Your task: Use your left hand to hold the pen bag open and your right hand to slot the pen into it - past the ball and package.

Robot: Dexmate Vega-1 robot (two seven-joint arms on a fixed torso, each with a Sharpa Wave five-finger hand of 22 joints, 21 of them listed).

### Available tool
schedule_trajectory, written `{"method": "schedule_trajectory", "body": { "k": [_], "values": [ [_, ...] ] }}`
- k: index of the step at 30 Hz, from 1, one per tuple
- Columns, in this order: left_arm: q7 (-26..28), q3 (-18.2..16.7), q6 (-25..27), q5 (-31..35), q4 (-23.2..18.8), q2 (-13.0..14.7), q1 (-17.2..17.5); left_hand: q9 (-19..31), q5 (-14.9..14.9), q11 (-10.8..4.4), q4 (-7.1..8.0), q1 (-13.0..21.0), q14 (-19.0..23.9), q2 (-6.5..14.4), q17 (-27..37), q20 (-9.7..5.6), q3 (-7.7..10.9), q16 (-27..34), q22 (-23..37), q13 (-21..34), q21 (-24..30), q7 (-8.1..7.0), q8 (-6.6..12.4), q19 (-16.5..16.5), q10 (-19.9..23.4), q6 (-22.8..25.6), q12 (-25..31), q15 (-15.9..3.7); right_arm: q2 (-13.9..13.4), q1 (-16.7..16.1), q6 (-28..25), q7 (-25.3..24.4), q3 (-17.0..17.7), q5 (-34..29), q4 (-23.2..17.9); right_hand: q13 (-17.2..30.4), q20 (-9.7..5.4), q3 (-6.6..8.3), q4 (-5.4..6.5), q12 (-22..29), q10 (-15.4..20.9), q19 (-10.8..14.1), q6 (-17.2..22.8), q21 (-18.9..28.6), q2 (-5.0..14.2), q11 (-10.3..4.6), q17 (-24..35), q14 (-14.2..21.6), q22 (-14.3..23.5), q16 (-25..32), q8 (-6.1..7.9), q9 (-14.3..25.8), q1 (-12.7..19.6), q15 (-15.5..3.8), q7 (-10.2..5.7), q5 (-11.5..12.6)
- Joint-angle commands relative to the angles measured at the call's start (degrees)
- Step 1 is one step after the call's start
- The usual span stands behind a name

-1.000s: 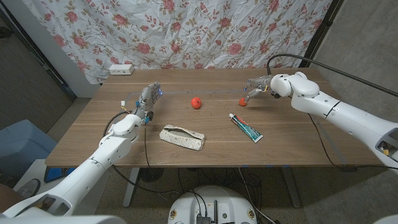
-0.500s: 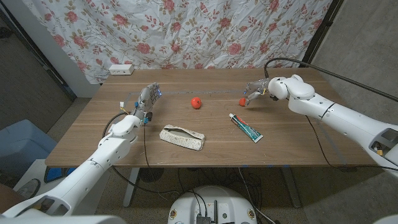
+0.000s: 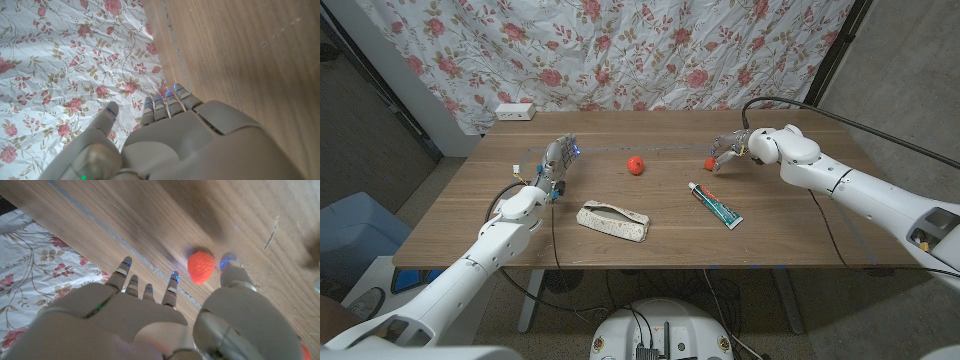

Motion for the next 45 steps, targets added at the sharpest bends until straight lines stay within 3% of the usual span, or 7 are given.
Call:
{"method": "schedule_trajectory", "body": {
  "k": [1, 13, 25, 45],
  "values": [
    [-0.88, 0.22, 0.11, -0.41, 0.73, -0.1, -0.57, 0.25, -0.1, -0.17, -0.19, -0.46, 0.35, 3.15, 0.2, -0.09, 0.49, 0.03, 0.24, 0.26, 0.13, -0.03, -0.2, 0.33, 0.19, 0.4, -0.16, 0.14, 0.72, -0.43, -0.1, -1.55, -0.62, -0.71, 0.91, 0.22, 0.06, 0.46, -0.04, 0.61, 0.41, 0.86, 1.08, 0.4, 0.09, -0.01, 0.24, 0.52, 0.16, 0.4, 0.69, 0.19, 0.92, 0.07, 0.01, -0.26],
    [-0.62, -0.01, 0.61, -0.87, 0.15, 0.24, 0.26, 0.25, -0.11, -0.17, -0.22, -0.55, 0.37, 3.2, 0.21, -0.11, 0.63, -0.03, 0.24, 0.26, 0.1, -0.04, -0.22, 0.39, 0.17, 0.49, -0.25, 0.15, 1.01, -1.5, -0.54, -5.28, -0.61, -1.64, 0.99, 0.19, -0.55, 0.66, 0.01, 0.82, 2.55, 2.93, 5.5, 0.42, 0.12, -0.71, 0.37, 2.32, 0.15, 0.88, 3.01, 0.3, 3.31, -0.84, -1.86, -0.61],
    [-1.19, 0.18, -0.09, -1.37, 0.54, -0.51, 0.35, 0.26, -0.11, -0.02, -0.23, -0.63, 0.47, 3.25, 0.22, -0.02, 0.76, -0.04, 0.25, 0.27, 0.13, 0.02, -0.24, 0.57, 0.29, 0.53, -0.26, 0.25, 1.62, -1.64, -0.75, -7.18, -0.84, -2.0, 1.74, 0.17, -1.54, 0.79, 0.01, 0.89, 4.37, 4.64, 9.83, 0.35, 0.27, -1.52, 0.5, 4.09, 0.14, 1.37, 5.36, 0.59, 5.53, -1.59, -2.3, -0.89],
    [-1.14, 0.63, 0.45, -1.66, 0.41, -0.92, 0.43, 0.24, -0.1, 0.34, -0.19, -0.7, 0.6, 3.48, 0.24, -0.04, 1.04, -0.04, 0.26, 0.28, 0.13, 0.11, -0.3, 0.75, 0.27, 0.55, -0.33, 0.34, 1.79, -2.73, -1.5, -11.07, -0.75, -2.46, 1.87, 0.15, -2.7, 1.03, 0.02, 0.74, 5.91, 6.37, 15.09, 0.21, 0.53, -2.68, 0.53, 5.99, 0.12, 1.75, 8.12, 0.99, 8.67, -3.13, -2.47, -0.83]
  ]
}}
